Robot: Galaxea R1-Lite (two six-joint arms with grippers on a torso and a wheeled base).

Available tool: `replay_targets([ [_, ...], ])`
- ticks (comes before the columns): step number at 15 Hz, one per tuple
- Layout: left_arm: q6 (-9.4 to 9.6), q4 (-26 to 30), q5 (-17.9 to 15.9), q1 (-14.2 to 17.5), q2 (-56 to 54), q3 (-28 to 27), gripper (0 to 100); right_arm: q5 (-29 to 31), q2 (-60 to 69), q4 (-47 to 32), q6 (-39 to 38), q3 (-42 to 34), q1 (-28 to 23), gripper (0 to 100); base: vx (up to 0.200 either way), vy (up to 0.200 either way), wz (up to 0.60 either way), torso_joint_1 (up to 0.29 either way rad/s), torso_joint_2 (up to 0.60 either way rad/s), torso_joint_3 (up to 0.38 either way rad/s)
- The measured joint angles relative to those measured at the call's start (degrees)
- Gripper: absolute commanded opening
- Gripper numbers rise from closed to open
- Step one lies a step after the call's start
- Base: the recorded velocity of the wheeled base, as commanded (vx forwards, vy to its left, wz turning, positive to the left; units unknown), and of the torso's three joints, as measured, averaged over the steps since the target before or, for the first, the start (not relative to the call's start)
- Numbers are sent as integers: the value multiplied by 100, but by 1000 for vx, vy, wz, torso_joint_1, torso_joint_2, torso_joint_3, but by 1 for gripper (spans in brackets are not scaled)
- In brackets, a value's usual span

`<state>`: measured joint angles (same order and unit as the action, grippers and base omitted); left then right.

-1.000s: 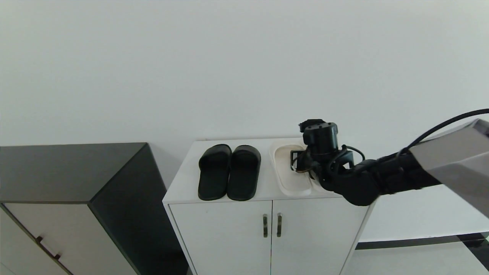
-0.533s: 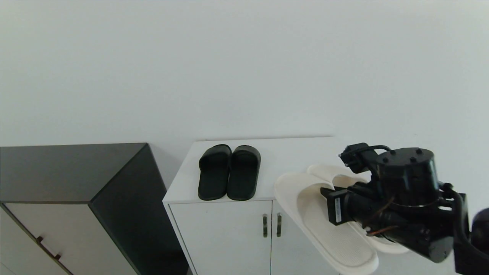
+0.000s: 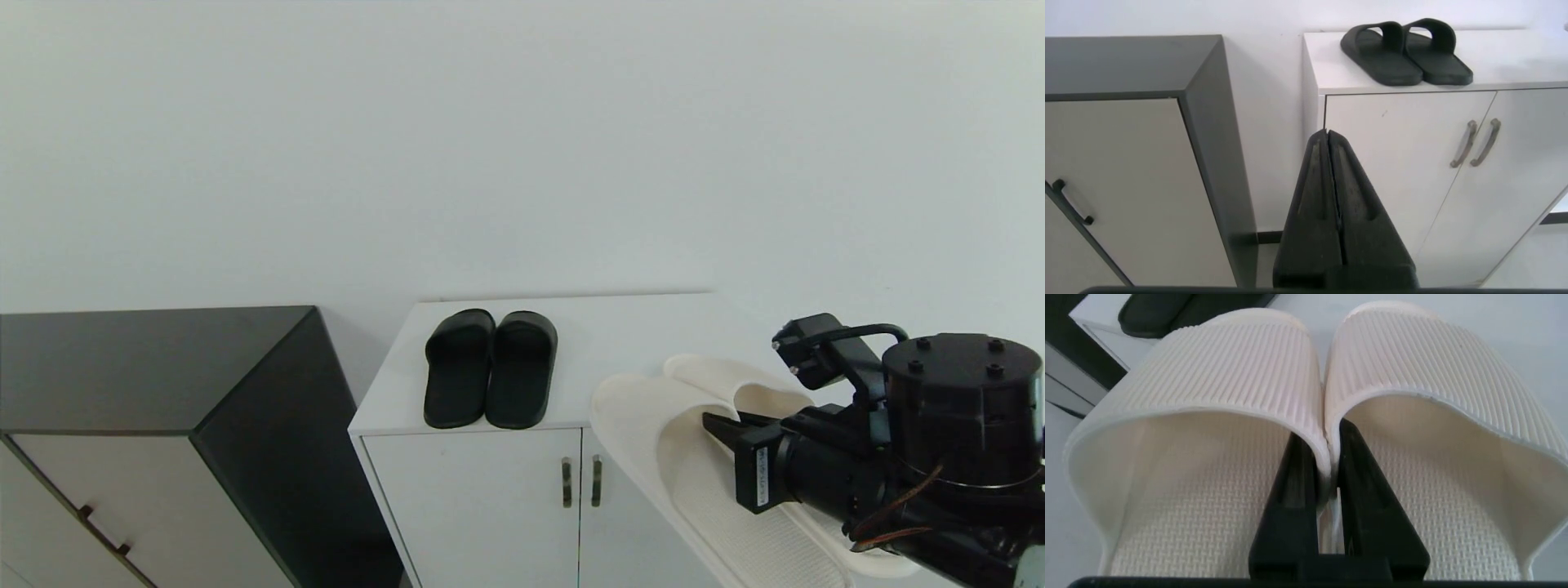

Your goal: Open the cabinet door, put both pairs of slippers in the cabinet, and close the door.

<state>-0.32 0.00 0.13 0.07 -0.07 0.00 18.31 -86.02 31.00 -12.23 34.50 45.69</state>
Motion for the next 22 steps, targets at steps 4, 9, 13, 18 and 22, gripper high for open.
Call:
replay_targets([
  [4, 0, 0, 0, 2, 0, 0, 0, -2, 10, -5, 0, -49, 0, 0, -200, 0, 0, 5, 1, 1],
  [9, 0, 0, 2, -2, 0, 0, 0, -154, 5, 39, -6, -94, 0, 0, -80, 0, 0, -4, 0, 3],
  [13, 0, 0, 2, 2, 0, 0, 0, -187, -23, 79, 20, -197, 11, 0, 0, 0, 0, 0, 0, 0],
  [18, -1, 0, 2, 0, 0, 0, 0, -193, -61, 79, 29, -241, 4, 0, 0, 0, 0, 0, 0, 0],
  [22, 0, 0, 0, 0, 0, 0, 0, -193, -111, 80, 30, -258, 0, 0, 0, 0, 0, 0, 0, 0],
])
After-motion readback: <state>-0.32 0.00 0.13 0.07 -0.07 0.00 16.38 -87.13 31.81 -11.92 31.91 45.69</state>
